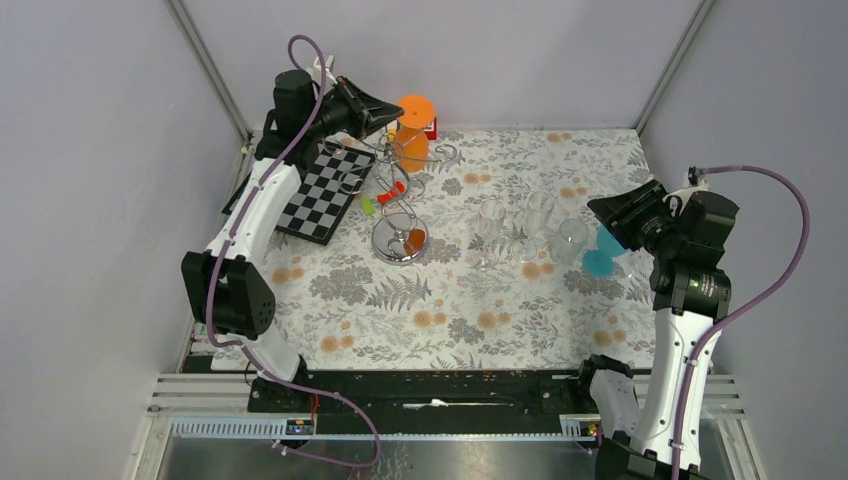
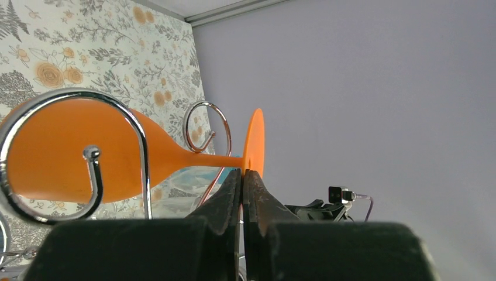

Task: Take the wine glass off the wine glass rack

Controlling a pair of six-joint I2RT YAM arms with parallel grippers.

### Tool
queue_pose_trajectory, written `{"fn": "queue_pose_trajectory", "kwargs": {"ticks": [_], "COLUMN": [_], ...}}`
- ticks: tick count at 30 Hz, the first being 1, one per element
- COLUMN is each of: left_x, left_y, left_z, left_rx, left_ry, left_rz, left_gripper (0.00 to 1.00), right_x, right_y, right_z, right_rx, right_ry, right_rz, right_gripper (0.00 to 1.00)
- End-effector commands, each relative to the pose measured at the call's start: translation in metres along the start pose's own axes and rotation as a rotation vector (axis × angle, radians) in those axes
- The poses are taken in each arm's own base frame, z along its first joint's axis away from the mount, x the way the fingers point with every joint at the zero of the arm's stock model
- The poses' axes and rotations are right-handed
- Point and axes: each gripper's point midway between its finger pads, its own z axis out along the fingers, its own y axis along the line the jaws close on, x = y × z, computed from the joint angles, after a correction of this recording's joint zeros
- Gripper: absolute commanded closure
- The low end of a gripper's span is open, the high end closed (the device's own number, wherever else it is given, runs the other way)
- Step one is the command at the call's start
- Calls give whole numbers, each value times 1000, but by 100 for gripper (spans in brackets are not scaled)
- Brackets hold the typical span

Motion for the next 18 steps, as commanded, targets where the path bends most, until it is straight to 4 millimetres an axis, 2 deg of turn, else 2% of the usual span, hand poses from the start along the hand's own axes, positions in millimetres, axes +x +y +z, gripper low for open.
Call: {"fn": "queue_pose_trajectory", "kwargs": {"ticks": [1, 7, 12, 18], "left_x": [-21, -34, -37, -35], "left_y": [-42, -43, -76, -93], "left_z": [-25, -34, -41, -49], "left_rx": [76, 66, 249, 346], "left_ry": [-96, -160, -207, -232], "left_rz": [122, 144, 212, 264], "left_gripper": [100, 100, 100, 100], "right_x": [-6, -6, -5, -4], "right_y": [9, 10, 12, 11], "right_z": [-4, -6, -8, -8], "right_rx": [-19, -31, -41, -37], "right_ry": [-23, -33, -36, -34], "right_rz": [-35, -48, -52, -53], "right_gripper": [55, 53, 52, 52]}}
